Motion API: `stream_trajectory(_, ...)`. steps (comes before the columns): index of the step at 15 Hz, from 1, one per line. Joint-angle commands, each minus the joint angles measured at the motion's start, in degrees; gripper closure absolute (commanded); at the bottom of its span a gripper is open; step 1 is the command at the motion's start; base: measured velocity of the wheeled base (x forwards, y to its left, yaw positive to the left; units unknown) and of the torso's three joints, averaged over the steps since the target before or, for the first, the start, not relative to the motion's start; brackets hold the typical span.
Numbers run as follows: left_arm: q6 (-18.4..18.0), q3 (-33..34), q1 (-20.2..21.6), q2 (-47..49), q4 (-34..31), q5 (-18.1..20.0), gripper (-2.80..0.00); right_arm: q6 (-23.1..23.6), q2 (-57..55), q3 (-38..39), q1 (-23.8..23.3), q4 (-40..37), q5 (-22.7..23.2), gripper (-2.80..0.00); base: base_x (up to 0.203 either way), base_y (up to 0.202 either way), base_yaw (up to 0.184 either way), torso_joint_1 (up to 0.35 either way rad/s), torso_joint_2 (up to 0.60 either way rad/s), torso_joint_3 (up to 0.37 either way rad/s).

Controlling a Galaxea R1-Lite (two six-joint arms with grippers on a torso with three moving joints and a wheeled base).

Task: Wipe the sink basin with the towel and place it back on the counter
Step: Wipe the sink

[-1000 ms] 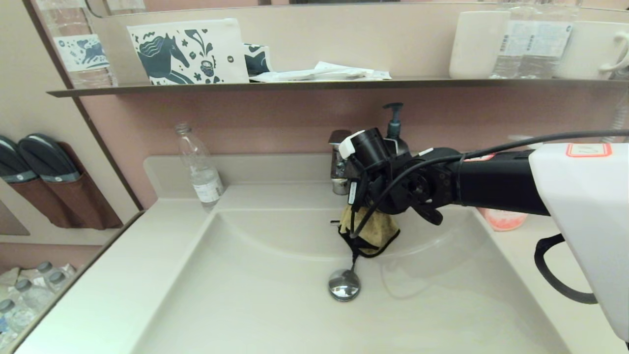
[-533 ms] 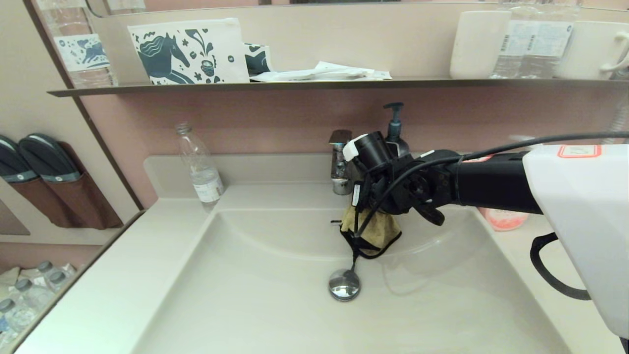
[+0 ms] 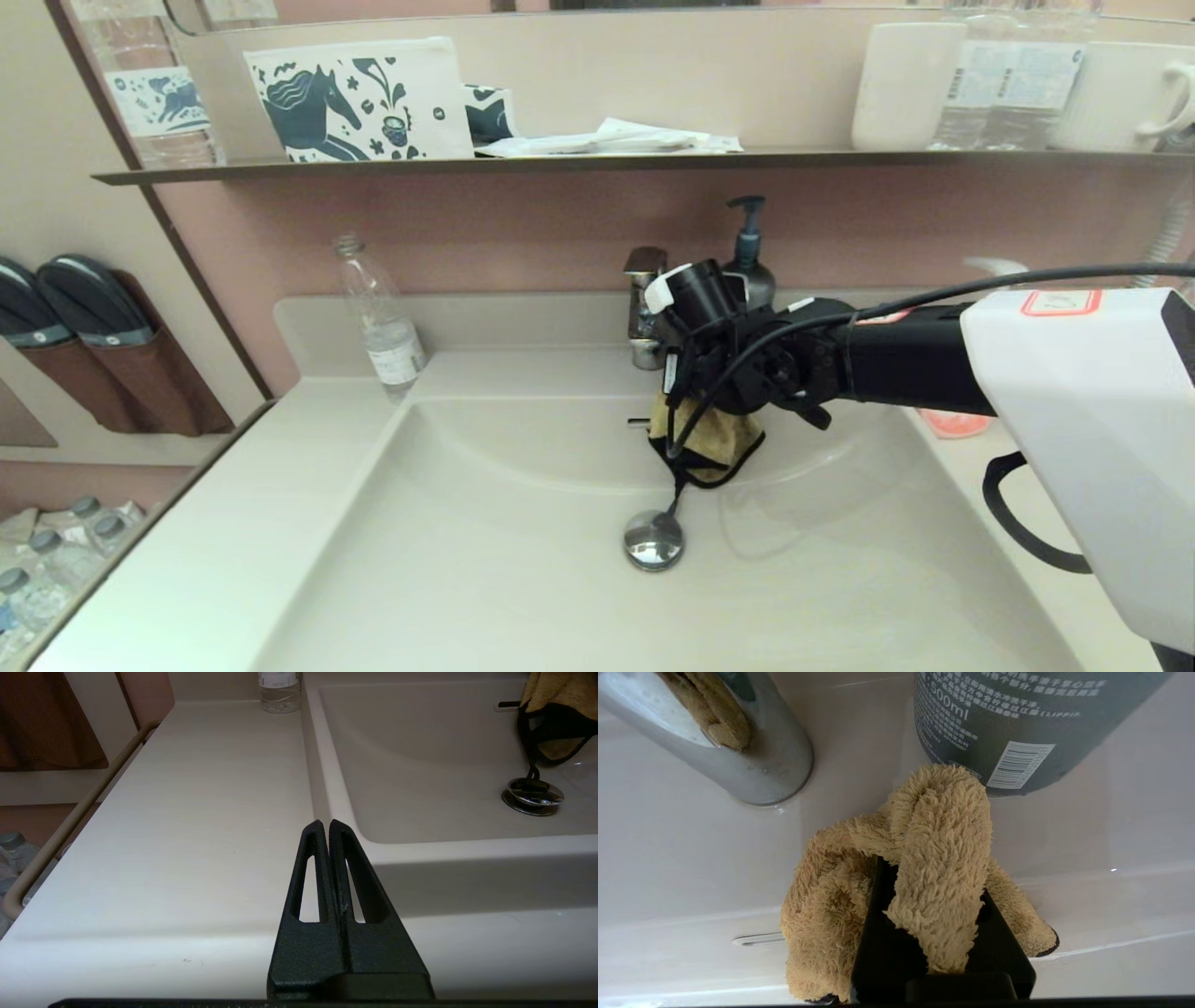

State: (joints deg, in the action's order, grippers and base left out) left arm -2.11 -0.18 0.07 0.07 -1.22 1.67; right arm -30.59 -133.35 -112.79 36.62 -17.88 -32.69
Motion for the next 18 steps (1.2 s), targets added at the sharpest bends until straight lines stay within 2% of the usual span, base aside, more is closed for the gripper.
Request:
stream_trajectory(1,0.0,0.01,0.01,0.01,-0.01,0.0,0.0,-0.08,-1.19,0.16,-0.56,-1.23,-0.39,0.0,0.0,0.0,0.0,0.0,0.0,0.0)
stream_trajectory(4,0.0,0.01,0.01,0.01,-0.01,0.0,0.0,-0.59,-0.23,0.38,-1.83,-5.43,-1.64,0.0,0.0,0.0,0.0,0.0,0.0,0.0)
stream_trajectory(12,0.0,0.01,0.01,0.01,-0.01,0.0,0.0,-0.7,4.13,10.03,-4.06,-5.5,-3.51,0.0,0.0,0.0,0.0,0.0,0.0,0.0)
stream_trajectory(18,0.0,0.01,0.01,0.01,-0.01,0.0,0.0,-0.7,5.41,12.88,-5.73,-5.58,-4.98,0.0,0.0,0.0,0.0,0.0,0.0,0.0)
